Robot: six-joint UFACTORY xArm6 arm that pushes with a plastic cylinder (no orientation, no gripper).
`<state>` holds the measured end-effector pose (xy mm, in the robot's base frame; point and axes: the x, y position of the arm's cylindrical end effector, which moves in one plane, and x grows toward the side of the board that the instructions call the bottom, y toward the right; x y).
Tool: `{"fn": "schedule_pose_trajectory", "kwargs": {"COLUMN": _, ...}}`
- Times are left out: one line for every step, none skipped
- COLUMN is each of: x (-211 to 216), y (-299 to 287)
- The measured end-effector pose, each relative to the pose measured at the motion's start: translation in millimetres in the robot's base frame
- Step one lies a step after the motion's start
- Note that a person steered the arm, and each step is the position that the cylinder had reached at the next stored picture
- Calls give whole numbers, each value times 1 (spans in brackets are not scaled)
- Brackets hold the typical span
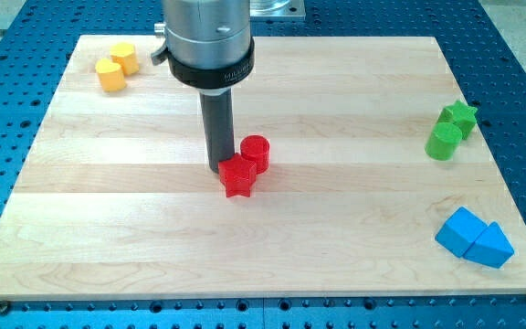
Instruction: Push the red blocks to the bottom center of the board
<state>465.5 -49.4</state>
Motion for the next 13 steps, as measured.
{"fn": "schedule_pose_trajectory", "kwargs": {"x": 0, "y": 3}}
{"fn": "schedule_pose_trajectory", "kwargs": {"x": 1, "y": 12}}
{"fn": "schedule_pose_trajectory", "kwargs": {"x": -1, "y": 15}}
{"fn": "schedule_pose_trajectory", "kwargs": {"x": -43, "y": 11}}
{"fn": "schedule_pose_trajectory", "kwargs": {"x": -87, "y": 10}}
{"fn": "schedule_pose_trajectory", "kwargs": {"x": -84, "y": 54}}
{"fn": "schedule_pose_trajectory", "kwargs": {"x": -36, "y": 69}}
{"fn": "schedule_pose_trajectory", "kwargs": {"x": -19, "y": 52}}
{"fn": "schedule_pose_trajectory", "kwargs": {"x": -11, "y": 34}}
{"fn": "schedule_pose_trajectory", "kwargs": {"x": -11, "y": 19}}
{"fn": "schedule_pose_trajectory", "kwargs": {"x": -11, "y": 17}}
{"fn": "schedule_pose_trajectory", "kwargs": {"x": -11, "y": 17}}
{"fn": "schedule_pose_trajectory", "kwargs": {"x": -11, "y": 9}}
